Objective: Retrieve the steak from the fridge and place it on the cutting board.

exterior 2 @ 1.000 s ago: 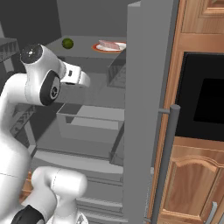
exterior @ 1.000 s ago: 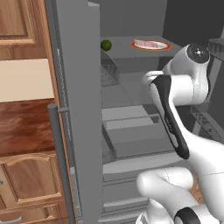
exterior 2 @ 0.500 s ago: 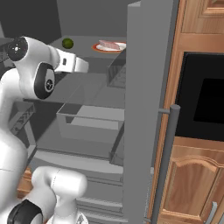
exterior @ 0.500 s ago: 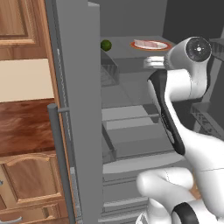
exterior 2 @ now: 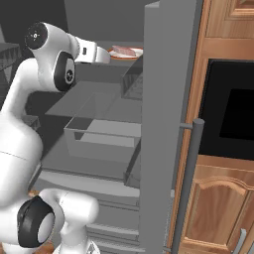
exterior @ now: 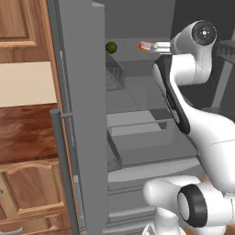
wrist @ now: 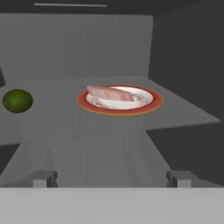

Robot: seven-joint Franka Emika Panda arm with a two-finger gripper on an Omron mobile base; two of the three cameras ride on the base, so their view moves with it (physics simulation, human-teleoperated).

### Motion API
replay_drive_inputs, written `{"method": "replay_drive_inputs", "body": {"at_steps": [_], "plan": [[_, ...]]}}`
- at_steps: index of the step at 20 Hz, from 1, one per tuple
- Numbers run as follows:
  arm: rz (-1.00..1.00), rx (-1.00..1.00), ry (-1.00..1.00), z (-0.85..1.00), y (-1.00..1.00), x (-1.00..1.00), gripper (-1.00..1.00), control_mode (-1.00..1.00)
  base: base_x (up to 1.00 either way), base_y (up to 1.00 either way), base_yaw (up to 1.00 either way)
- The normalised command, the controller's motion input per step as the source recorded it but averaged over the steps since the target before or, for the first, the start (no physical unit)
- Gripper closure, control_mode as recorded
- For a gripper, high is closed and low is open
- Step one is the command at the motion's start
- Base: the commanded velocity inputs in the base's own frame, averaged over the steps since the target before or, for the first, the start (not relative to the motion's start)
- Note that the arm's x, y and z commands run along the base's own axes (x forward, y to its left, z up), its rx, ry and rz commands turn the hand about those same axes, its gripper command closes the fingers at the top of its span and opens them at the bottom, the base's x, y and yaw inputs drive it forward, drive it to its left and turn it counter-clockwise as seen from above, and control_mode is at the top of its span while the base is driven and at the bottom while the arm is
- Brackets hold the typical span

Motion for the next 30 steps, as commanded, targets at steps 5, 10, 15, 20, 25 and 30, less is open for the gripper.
{"method": "replay_drive_inputs", "body": {"at_steps": [5, 10, 15, 20, 25, 30], "plan": [[0.0, 0.0, 0.03, 0.03, -0.25, 0.69, -1.0, -1.0, 0.0, 0.0, 0.0], [0.0, 0.0, 0.0, -0.07, -0.31, 0.56, -1.0, -1.0, 0.0, 0.0, 0.0], [0.0, 0.0, 0.01, -0.01, -0.26, 0.7, -1.0, -1.0, 0.0, 0.0, 0.0], [0.0, 0.0, 0.1, 0.0, -0.26, 0.69, -1.0, -1.0, 0.0, 0.0, 0.0], [0.0, 0.0, 0.14, 0.0, -0.23, 0.68, -1.0, -1.0, 0.0, 0.0, 0.0], [0.07, 0.0, 0.08, -0.07, -0.13, 0.5, -1.0, -1.0, 0.0, 0.0, 0.0]]}}
